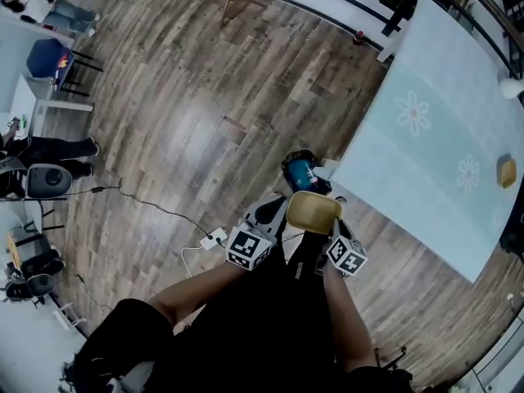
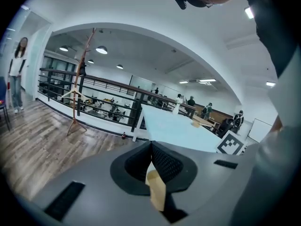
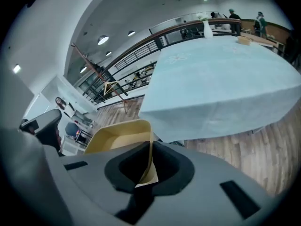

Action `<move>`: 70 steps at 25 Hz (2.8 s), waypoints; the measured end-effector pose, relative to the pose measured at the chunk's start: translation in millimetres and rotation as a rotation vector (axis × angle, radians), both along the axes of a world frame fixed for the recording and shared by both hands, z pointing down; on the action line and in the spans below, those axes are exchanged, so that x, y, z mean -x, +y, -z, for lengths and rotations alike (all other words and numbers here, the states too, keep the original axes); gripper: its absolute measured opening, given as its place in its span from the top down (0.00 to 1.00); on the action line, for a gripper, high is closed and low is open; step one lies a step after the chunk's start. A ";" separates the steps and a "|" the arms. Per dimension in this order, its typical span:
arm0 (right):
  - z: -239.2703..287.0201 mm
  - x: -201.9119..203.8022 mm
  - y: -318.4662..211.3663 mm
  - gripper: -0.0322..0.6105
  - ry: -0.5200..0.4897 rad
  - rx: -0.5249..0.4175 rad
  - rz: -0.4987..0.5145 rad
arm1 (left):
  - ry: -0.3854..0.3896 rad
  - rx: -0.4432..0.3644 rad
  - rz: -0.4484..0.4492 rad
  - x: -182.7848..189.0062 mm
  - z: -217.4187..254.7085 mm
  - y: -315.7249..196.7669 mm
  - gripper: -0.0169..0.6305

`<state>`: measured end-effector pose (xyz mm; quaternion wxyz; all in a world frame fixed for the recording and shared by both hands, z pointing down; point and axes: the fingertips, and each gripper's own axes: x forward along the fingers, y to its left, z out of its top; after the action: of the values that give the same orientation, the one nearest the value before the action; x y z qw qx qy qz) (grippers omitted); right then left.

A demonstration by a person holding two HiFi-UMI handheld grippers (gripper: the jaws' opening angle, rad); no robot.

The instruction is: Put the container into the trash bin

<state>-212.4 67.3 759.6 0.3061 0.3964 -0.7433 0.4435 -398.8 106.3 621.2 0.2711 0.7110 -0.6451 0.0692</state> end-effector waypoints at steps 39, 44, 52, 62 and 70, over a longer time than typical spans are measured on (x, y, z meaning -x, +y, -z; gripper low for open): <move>-165.6 -26.0 42.2 0.86 0.122 0.123 -0.395 | 0.040 0.130 -0.281 -0.8 -61.9 47.2 0.95; -82.5 -60.6 35.1 0.88 -0.025 0.073 -0.481 | 0.034 0.046 -0.285 -19.8 -32.0 10.0 0.95; 41.6 -130.5 33.5 0.89 -0.166 -0.107 -0.401 | 0.053 -0.049 -0.400 -124.7 19.0 -35.8 0.95; 146.1 -256.2 6.7 0.89 -0.141 -0.408 -0.294 | 0.046 -0.104 -0.427 -279.0 59.9 -89.3 0.95; 170.3 -359.5 -6.5 0.88 -0.080 -0.488 -0.325 | 0.053 -0.112 -0.596 -411.9 69.1 -109.3 0.95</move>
<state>147.2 60.8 589.2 0.0971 0.5542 -0.7662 0.3104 13.1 -3.0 552.1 0.2163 0.8843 -0.4036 0.0914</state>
